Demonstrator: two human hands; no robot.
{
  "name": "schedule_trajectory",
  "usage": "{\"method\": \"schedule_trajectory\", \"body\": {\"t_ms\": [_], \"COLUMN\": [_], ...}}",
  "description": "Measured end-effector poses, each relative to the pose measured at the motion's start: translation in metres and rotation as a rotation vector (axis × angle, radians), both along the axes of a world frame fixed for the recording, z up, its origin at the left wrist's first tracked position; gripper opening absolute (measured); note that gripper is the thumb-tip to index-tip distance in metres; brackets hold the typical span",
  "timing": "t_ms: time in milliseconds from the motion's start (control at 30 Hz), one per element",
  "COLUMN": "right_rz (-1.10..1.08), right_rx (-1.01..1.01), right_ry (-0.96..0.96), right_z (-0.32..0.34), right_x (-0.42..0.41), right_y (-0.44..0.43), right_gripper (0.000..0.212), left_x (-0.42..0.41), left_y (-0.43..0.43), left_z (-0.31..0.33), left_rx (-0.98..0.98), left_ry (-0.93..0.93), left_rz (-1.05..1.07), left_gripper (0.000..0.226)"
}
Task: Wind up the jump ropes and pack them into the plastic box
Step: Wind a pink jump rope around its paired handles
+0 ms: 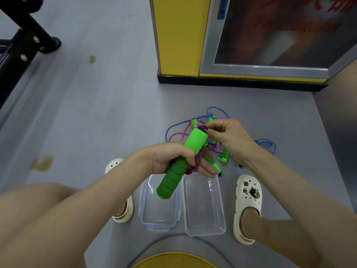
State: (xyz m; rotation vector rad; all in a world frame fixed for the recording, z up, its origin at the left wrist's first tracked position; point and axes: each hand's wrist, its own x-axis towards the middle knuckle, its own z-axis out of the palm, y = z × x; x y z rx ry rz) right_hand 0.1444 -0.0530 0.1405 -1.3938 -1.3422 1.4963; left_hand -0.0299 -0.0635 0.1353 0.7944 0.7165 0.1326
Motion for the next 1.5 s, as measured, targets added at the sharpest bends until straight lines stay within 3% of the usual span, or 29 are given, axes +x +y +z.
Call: {"method": "schedule_trajectory", "body": {"t_ms": [100,233,333,433,500,567,733,833,967,1167,1300,1367,1433,1500], "right_rz": [-0.038,-0.134,-0.112,0.003,0.004,0.015,0.128,0.161,0.184,0.116,-0.009,-0.049,-0.056,-0.056], "right_rx": [-0.051,-0.265,-0.366,-0.42,-0.352,-0.281,-0.26,-0.264,-0.199,-0.096,-0.02,-0.015,-0.014,-0.019], "right_ry": [0.103,0.294,0.394,0.387,0.269,0.175,-0.098,-0.161,-0.237,-0.181,-0.113,-0.099,-0.109,-0.113], "right_z": [-0.001,-0.002,-0.003,-0.005,-0.008,-0.013,-0.013,-0.011,-0.008,-0.001,-0.005,-0.006,-0.006,-0.007], "right_x": [-0.007,-0.01,-0.005,-0.002,-0.006,-0.009,-0.011,-0.011,-0.01,-0.003,-0.002,-0.004,-0.005,-0.004], "right_y": [-0.004,-0.006,-0.006,-0.01,-0.013,-0.013,-0.016,-0.019,-0.018,-0.012,-0.007,-0.005,-0.005,-0.005], "right_gripper": [0.011,0.009,0.018,0.022,0.01,0.017,0.011,0.006,0.007,0.006,0.018,0.017,0.015,0.013], "left_x": [0.004,0.007,0.005,0.004,0.007,0.011,0.014,0.014,0.008,-0.003,0.002,0.005,0.005,0.004], "left_y": [-0.002,-0.002,-0.001,0.003,0.005,0.006,0.011,0.012,0.012,0.011,0.006,0.002,0.003,0.004], "left_z": [0.0,0.003,0.001,-0.002,0.002,0.007,0.009,0.006,0.004,0.005,0.007,0.006,0.002,0.0], "left_rx": [-0.081,-0.12,-0.122,-0.169,-0.158,-0.151,-0.136,0.006,0.336,0.543,0.391,0.227,0.122,0.056], "left_ry": [-0.149,-0.34,-0.373,-0.402,-0.505,-0.591,-0.342,-0.128,0.184,0.428,0.405,0.251,0.174,0.114], "left_rz": [0.01,0.044,0.105,0.25,0.278,0.343,0.742,0.815,0.674,0.353,0.285,0.323,0.306,0.252], "left_gripper": [0.049,0.052,0.056,0.071,0.076,0.074,0.072,0.066,0.033,0.034,0.014,0.022,0.044,0.041]}}
